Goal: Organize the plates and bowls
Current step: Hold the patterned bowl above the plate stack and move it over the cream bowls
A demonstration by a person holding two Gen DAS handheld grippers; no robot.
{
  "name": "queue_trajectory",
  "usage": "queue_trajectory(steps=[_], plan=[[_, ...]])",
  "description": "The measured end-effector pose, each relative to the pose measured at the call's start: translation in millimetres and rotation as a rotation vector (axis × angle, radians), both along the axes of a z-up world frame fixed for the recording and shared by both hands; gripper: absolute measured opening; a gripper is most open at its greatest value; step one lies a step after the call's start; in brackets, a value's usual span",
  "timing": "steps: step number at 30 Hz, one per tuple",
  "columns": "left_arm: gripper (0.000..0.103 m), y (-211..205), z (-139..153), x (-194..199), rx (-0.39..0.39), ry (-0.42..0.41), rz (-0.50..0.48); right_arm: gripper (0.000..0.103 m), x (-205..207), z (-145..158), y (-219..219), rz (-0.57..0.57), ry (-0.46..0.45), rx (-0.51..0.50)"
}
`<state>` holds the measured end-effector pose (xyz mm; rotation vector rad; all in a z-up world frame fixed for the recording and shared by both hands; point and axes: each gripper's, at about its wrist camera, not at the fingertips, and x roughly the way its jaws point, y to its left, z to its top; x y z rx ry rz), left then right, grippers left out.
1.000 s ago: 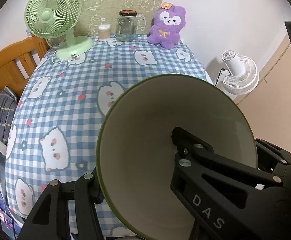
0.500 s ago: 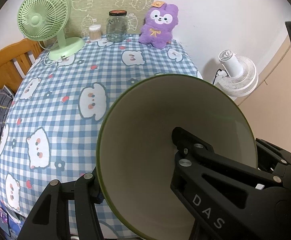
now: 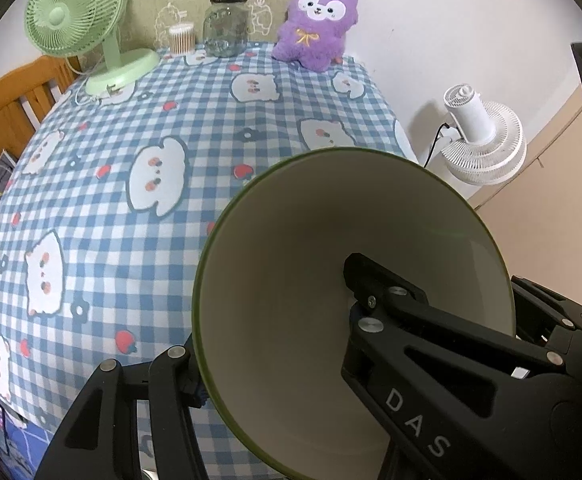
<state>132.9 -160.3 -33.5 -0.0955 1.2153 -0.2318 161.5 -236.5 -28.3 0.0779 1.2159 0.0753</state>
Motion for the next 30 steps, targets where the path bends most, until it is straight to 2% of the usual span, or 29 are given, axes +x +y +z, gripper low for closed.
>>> queue_trajectory(steps=[8,21,30], plan=[[0.059,-7,-16,0,0.0,0.035,0.022,0.054,5,-20,-7,0.021,0.036,0.0],[0.059,-20,-19,2,-0.014,0.032,0.024,0.054,8,-20,-23,0.014,0.026,-0.009],[0.059,-31,-19,-1,-0.004,-0.009,0.026,0.056,4,-22,-32,0.018,0.005,-0.002]])
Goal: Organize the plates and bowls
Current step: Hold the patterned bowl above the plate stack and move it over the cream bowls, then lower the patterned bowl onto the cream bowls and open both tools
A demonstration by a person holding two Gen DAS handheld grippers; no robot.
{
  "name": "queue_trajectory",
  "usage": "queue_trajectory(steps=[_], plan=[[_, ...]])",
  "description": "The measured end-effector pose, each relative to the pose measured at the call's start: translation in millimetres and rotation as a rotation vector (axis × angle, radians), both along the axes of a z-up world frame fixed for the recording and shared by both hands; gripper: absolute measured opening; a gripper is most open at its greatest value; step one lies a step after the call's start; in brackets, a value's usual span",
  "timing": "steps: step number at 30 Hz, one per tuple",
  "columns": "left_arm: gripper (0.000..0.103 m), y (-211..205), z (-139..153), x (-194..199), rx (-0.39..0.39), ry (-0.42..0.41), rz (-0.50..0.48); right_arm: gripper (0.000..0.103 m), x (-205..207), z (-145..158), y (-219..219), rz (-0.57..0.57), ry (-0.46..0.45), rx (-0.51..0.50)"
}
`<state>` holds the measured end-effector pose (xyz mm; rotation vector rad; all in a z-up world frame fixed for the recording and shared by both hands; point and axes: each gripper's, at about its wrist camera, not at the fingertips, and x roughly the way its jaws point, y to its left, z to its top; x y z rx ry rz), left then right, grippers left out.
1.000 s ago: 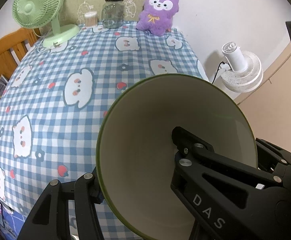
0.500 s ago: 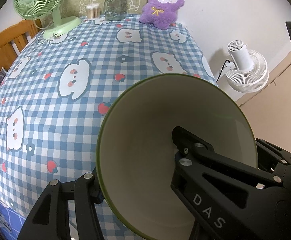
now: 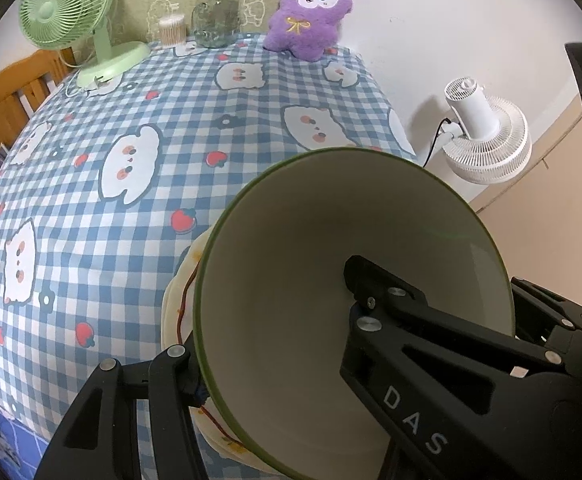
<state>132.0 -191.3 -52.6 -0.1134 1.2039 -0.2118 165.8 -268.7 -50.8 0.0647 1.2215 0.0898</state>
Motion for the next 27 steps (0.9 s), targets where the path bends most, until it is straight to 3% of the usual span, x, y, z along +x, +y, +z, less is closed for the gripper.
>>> queue_trajectory(steps=[5,11,27], plan=[[0.062,1,-1,0,0.004,-0.006,-0.01,0.06,0,-1,0,0.008,-0.004,0.015],[0.08,2,4,0,0.057,-0.05,0.0,0.082,-2,6,2,0.0,-0.046,-0.03],[0.084,13,45,-13,0.128,-0.202,-0.029,0.084,-19,52,8,-0.038,-0.172,-0.048]])
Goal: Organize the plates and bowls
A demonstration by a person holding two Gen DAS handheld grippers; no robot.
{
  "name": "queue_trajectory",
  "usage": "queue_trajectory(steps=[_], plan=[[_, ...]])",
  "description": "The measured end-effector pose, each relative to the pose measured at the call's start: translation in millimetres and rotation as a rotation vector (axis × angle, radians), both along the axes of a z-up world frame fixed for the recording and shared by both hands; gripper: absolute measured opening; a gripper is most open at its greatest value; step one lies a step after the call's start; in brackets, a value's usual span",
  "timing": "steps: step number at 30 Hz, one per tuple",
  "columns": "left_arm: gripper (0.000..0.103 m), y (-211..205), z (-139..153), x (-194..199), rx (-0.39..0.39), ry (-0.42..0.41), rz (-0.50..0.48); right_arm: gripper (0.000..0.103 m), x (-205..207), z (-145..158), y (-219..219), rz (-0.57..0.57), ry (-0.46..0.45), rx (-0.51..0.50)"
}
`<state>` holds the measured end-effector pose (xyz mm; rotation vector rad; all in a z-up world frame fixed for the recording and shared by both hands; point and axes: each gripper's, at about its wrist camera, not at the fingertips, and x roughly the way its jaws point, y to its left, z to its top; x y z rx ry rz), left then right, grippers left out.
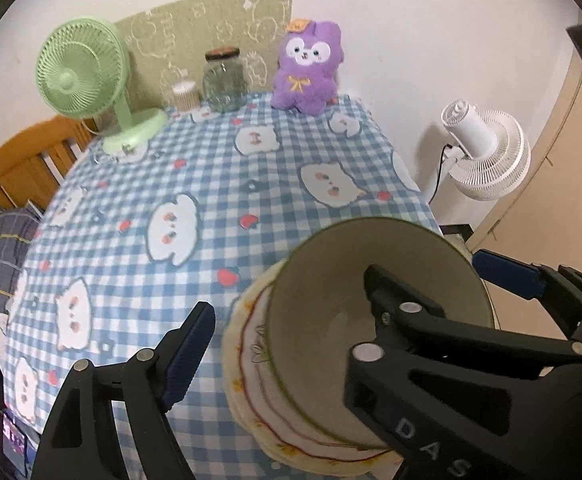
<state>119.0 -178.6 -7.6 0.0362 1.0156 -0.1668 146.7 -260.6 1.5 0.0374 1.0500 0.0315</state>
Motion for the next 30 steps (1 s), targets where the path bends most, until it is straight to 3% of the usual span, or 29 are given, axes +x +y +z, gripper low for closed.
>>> queue_trajectory(steps=[16,25,30], plan=[[0.088,77,39,-32,0.009,-0.154,0.011,0.083,-49,50,38,-0.092,-0.175,-0.037],[0.096,129,45,-63,0.016,-0.218,-0.026,0.083,-82,52,70,-0.153,-0.211,-0.041],[0.096,152,39,-73,0.026,-0.212,-0.036,0.083,-105,47,89,-0.179,-0.242,-0.055]])
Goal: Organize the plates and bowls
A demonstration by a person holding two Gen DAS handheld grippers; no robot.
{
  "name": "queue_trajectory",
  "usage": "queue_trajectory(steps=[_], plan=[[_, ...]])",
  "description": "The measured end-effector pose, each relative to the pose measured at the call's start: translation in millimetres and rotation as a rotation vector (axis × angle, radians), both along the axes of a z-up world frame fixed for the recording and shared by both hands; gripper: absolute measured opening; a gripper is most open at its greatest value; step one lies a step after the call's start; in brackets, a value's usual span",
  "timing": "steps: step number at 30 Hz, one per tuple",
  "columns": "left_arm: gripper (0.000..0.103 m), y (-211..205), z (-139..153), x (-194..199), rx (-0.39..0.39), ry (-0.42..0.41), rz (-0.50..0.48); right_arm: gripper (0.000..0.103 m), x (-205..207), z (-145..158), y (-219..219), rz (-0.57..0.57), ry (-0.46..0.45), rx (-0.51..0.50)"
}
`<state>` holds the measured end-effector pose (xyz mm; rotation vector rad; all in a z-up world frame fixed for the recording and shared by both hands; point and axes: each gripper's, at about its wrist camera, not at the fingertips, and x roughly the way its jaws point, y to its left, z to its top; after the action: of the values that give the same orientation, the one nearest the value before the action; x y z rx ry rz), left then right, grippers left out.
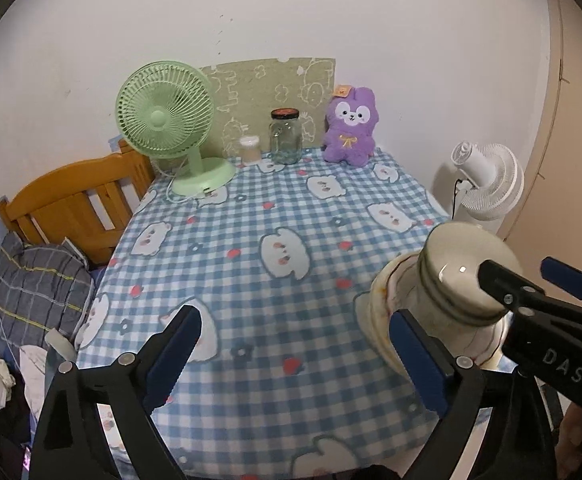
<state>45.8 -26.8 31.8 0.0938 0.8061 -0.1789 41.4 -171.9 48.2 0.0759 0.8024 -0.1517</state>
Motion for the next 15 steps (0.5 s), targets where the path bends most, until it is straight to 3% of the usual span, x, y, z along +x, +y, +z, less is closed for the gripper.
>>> queue_trajectory(steps=[7,15], plan=[[0.097,22,-16,-17,0.026,0.005,-0.013,0.083,-28,-15,21,-0.028,0.0,-0.021],[0.097,43,-27,-38,-0.021,-0.034,0.051,0.083,-49,-27,35,0.014,-0.002,-0.06]])
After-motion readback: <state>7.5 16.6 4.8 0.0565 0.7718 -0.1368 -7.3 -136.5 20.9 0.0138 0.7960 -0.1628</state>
